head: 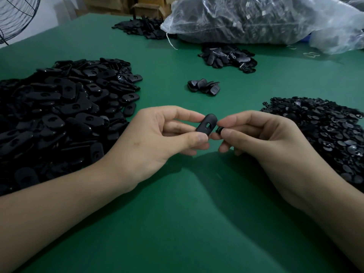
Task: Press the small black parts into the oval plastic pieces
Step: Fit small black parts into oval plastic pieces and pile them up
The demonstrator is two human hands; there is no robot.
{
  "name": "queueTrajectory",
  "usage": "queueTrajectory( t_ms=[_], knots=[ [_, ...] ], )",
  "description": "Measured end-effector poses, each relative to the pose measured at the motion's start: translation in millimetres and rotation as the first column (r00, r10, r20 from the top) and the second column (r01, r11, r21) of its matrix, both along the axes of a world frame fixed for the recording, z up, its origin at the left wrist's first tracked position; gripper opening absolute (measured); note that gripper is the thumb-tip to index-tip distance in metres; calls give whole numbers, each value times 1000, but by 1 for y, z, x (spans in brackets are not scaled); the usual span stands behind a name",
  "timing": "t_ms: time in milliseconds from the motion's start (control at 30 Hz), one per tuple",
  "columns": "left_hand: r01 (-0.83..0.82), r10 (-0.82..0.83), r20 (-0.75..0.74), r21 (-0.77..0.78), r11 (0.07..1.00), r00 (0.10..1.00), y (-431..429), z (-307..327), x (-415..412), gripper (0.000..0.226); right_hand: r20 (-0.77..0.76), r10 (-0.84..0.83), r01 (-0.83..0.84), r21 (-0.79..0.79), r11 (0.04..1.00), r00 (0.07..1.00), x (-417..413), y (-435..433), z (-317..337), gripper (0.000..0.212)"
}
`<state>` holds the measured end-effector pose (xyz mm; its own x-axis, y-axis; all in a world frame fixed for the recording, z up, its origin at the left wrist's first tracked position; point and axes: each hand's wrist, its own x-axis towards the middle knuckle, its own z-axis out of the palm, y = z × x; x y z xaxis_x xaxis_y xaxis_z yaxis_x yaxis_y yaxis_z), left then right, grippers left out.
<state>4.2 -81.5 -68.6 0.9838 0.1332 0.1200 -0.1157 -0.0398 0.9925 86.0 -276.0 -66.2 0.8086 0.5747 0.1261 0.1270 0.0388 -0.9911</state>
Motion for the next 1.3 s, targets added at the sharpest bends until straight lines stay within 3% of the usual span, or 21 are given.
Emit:
queueTrajectory(
  t_ms=[433,900,1167,1300],
  knots=[
    [-32,30,-36,-47,998,999,2,-3,3,23,43,-81,81,-2,997,996,-7,4,2,5],
    [-17,19,-59,30,999,998,1,-2,4,25,108,-116,120,-40,992,987,-10,6,1,4],
    [8,-5,-58,51,999,998,0,-2,2,23,346,-151,212,-148,966,926,-13,6,3,11],
    [27,-23,-77,53,998,997,0,0,2,23,526,-175,313,-185,932,832,-16,6,3,17]
  ],
)
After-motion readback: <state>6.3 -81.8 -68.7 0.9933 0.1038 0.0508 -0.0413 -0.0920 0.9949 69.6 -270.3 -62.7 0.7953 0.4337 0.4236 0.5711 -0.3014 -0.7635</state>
